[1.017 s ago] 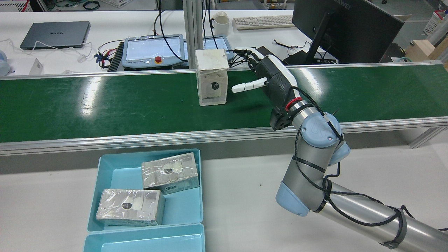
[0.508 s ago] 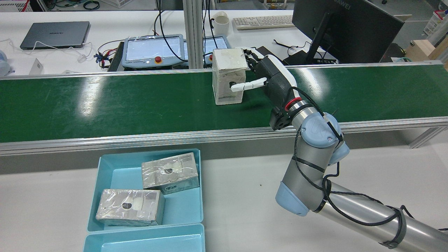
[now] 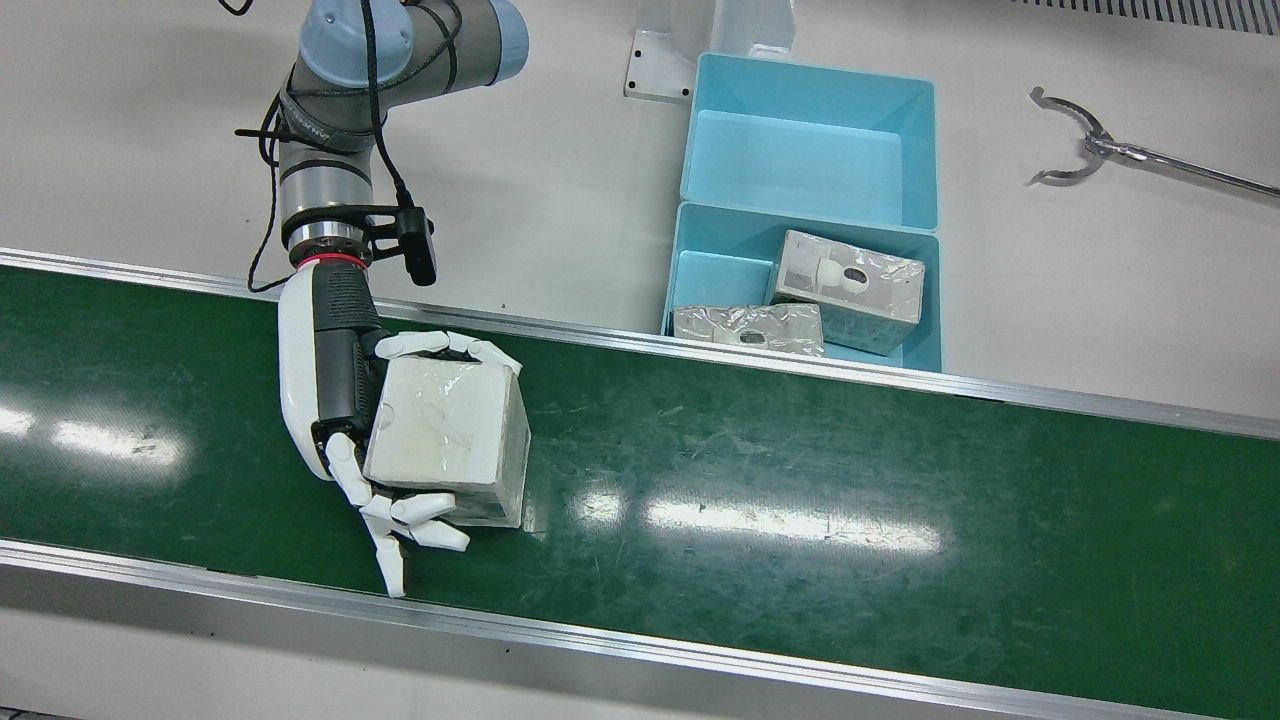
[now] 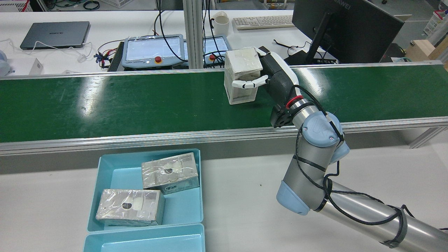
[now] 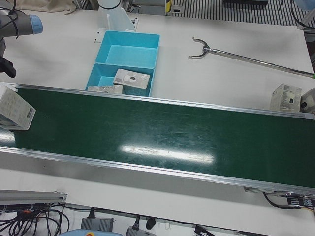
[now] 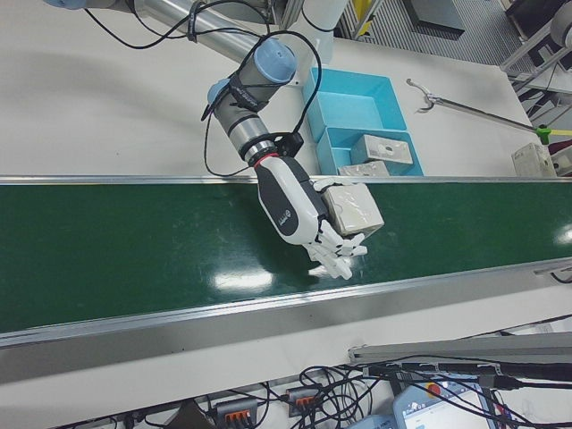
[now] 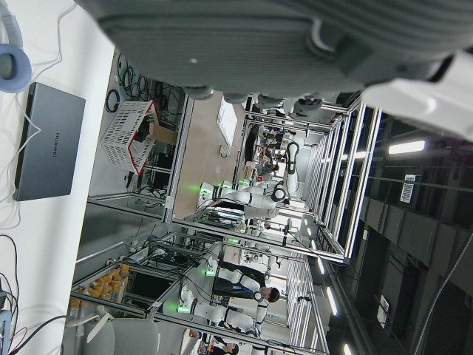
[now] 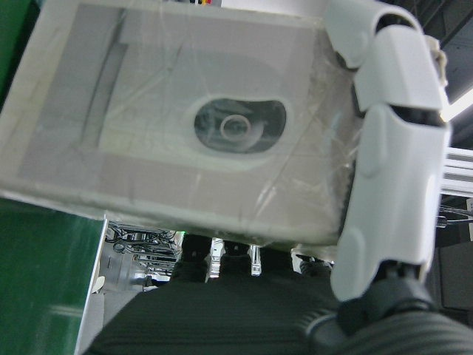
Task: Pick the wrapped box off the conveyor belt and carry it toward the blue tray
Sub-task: 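Close the right hand fingers around the white wrapped box and lift it, then carry the white box with the right hand over the blue tray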
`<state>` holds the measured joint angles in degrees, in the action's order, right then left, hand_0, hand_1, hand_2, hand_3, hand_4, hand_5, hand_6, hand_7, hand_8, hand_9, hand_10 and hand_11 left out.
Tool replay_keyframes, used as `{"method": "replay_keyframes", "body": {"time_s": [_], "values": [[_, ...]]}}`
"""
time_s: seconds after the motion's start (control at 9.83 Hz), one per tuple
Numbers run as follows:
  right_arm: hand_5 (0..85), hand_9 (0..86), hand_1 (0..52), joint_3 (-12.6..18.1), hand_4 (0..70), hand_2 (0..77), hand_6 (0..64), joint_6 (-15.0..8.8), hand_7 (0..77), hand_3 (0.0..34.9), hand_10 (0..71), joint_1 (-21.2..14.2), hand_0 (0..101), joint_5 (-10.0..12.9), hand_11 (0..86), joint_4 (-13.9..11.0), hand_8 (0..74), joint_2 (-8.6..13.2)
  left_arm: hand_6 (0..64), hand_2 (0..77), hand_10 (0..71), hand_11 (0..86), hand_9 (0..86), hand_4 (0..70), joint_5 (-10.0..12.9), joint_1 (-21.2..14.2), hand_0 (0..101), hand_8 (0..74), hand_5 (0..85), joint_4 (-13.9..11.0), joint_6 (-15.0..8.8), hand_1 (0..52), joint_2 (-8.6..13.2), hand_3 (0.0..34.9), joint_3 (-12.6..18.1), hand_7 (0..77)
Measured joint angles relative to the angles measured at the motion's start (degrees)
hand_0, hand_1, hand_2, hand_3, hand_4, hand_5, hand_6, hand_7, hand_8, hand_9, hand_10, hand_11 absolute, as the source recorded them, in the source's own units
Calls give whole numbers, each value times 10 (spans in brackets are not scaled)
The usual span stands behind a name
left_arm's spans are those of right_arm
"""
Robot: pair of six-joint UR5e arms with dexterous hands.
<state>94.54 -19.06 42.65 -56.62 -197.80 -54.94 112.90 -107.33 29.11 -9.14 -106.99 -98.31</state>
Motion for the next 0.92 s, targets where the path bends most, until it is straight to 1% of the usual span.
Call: {"method": "replay_keyframes", "body": {"time_s": [0.1,0.2,0.31,0.41,0.51,0.61,0.71,0.81,0.92], "values": [[507,33,27,1,136,349,202,0,213,6,191,1,477,6,22,7,202,0,0,5,5,5,0,0,0,0,0,5,5,0,0,0,0,0,0,0],[529,235,16,2,158,365,311,1,305,14,344,1,482,10,207,11,382,-1,0,5,5,5,0,0,0,0,0,5,5,0,0,0,0,0,0,5],[529,235,16,5,158,365,311,1,305,14,344,3,482,13,207,12,382,-2,0,5,5,5,0,0,0,0,0,5,11,0,0,0,0,0,0,5],[545,300,11,15,175,376,338,0,316,5,387,6,486,19,273,13,453,-3,0,5,5,5,0,0,0,0,0,5,11,0,0,0,0,0,0,5],[556,311,11,34,175,376,355,-5,316,7,420,9,490,23,300,14,480,-6,0,5,5,5,0,0,0,0,0,5,11,0,0,0,0,0,0,0],[562,311,11,66,180,376,365,-27,322,6,436,7,471,25,311,14,502,-8,0,5,5,5,5,0,0,0,0,5,11,0,0,0,0,0,0,0],[562,311,11,103,180,376,365,-60,322,6,436,-4,471,26,311,14,502,-9,0,5,5,5,0,0,0,0,0,5,11,0,0,0,0,0,0,0],[605,311,11,143,131,382,376,-99,322,6,469,-23,471,28,316,14,529,-9,0,5,5,5,0,0,0,0,0,5,11,0,0,0,0,0,0,0],[616,305,11,172,125,382,382,-130,322,7,475,-46,469,31,316,15,540,-8,0,5,5,5,0,0,0,0,0,5,11,0,0,0,0,0,0,0]]}}
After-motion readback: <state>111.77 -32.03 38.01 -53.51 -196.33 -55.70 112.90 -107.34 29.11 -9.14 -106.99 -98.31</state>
